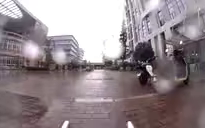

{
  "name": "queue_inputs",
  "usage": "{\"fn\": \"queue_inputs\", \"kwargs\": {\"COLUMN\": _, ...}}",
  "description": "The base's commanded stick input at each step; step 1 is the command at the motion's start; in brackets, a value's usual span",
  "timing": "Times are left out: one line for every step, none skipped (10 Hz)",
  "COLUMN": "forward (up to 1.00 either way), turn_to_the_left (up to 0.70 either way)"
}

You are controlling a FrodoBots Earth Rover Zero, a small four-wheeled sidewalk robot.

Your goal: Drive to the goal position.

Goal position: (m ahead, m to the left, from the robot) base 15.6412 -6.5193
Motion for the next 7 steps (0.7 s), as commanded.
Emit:
{"fn": "queue_inputs", "kwargs": {"forward": 0.70, "turn_to_the_left": 0.00}}
{"fn": "queue_inputs", "kwargs": {"forward": 0.70, "turn_to_the_left": 0.00}}
{"fn": "queue_inputs", "kwargs": {"forward": 0.70, "turn_to_the_left": 0.00}}
{"fn": "queue_inputs", "kwargs": {"forward": 0.70, "turn_to_the_left": 0.00}}
{"fn": "queue_inputs", "kwargs": {"forward": 0.70, "turn_to_the_left": 0.00}}
{"fn": "queue_inputs", "kwargs": {"forward": 0.70, "turn_to_the_left": -0.07}}
{"fn": "queue_inputs", "kwargs": {"forward": 0.70, "turn_to_the_left": -0.14}}
